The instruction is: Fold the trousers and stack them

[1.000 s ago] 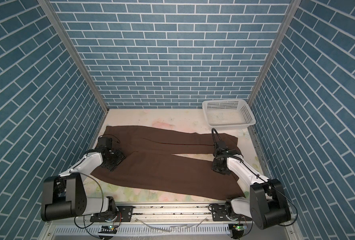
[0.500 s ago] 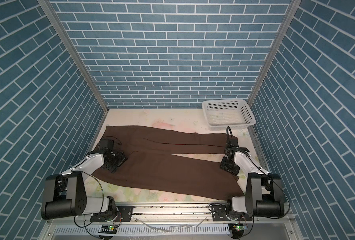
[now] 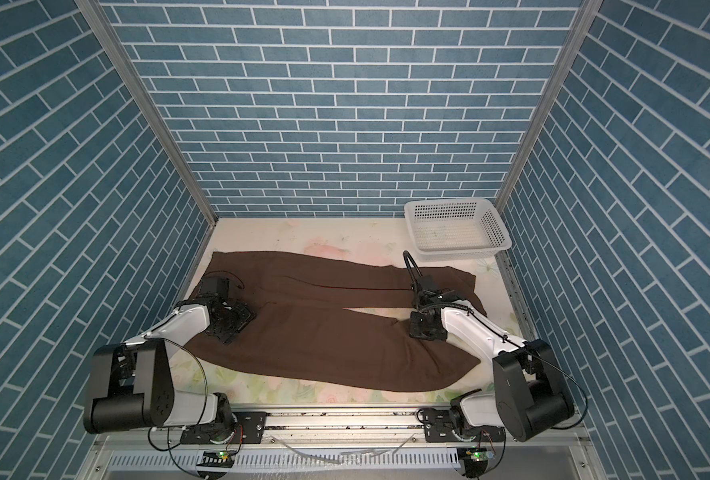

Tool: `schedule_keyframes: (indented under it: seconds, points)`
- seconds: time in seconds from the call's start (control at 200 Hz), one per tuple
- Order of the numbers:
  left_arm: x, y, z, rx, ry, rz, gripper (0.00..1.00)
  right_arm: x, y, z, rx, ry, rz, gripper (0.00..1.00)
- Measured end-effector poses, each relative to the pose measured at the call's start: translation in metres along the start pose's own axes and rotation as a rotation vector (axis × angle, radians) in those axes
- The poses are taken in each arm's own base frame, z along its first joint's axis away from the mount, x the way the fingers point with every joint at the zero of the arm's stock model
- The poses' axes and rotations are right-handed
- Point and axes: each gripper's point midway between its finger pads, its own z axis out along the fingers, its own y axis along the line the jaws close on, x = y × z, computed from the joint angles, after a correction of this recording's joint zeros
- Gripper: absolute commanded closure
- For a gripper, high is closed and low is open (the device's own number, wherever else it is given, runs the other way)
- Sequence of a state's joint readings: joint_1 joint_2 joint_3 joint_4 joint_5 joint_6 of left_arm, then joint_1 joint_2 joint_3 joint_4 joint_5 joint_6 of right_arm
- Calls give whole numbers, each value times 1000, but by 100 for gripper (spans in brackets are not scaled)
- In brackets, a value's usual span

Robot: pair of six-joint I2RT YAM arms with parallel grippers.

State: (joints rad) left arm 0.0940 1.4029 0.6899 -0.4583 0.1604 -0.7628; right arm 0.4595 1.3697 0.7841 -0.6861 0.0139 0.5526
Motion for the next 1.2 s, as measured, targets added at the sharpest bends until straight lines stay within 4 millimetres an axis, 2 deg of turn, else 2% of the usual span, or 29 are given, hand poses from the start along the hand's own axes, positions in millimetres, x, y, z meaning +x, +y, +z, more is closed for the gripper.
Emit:
schedule_keyframes:
  seconds: [0.025, 0.06, 0.2, 0.38, 0.565, 0.71, 0.87, 0.965, 1.11, 1.2]
  points:
    - [0, -1, 0, 0, 0, 1, 24, 2, 2, 2, 3, 7, -11, 87]
    - [0, -1, 0, 0, 1, 1, 24, 5, 4, 5, 6, 20, -17, 100]
    - [-1, -2, 1, -2, 2, -1, 25, 19, 14, 20, 1, 56, -20, 100]
    - [-1, -2, 3, -6, 5, -4, 25, 37, 42, 22, -10, 52, -120, 100]
    - [-5, -9, 5, 2, 9, -5, 25, 43, 47, 24, 27, 41, -182, 100]
    - [-6, -13, 6, 11, 2, 1, 25, 44, 49, 26, 31, 61, -205, 87]
    - [-6, -13, 6, 11, 2, 4, 25, 41, 54, 16, -6, 68, -239, 61]
    - [-7, -14, 6, 11, 2, 7, 25, 27, 43, -1, -38, 41, -179, 52]
    - [-7, -14, 5, 9, 2, 14, 25, -12, -7, -35, -47, -76, 45, 46]
    - [-6, -14, 5, 8, 2, 15, 25, -16, -33, -38, -30, -73, 154, 47]
